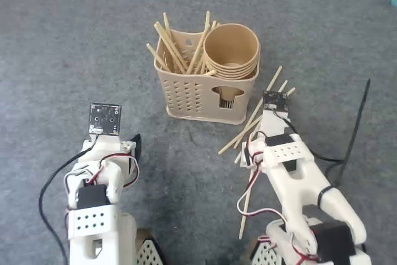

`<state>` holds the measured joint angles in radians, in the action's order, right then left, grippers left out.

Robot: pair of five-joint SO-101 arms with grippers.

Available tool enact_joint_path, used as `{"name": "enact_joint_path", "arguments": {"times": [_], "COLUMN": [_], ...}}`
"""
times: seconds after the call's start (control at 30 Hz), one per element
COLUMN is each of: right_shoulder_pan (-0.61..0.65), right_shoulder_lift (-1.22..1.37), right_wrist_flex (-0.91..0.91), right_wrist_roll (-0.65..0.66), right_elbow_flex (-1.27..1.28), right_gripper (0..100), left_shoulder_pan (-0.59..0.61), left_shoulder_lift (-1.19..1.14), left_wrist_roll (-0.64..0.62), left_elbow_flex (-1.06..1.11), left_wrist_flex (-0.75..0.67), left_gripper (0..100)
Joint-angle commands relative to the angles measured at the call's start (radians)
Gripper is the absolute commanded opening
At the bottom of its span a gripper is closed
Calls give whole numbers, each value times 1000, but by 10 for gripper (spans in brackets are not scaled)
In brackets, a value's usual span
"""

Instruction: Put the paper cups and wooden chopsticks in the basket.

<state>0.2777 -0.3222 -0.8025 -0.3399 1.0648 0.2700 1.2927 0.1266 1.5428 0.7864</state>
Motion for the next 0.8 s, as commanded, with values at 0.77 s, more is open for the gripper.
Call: {"name": "enact_joint_path", "arguments": {"times": [0.77], "right_shoulder_pan": [-214], "right_shoulder_lift": [-1277], "right_wrist_flex": [-203], "right_wrist_roll": [218], "right_elbow_flex": [-97], "right_gripper": [8], "left_shoulder_pan": [2], "left_shoulder_lift": [2], "left_wrist_roll": [8], "left_elbow_flex": [-8], "left_wrist_flex": [-26], "left_gripper": [228]}}
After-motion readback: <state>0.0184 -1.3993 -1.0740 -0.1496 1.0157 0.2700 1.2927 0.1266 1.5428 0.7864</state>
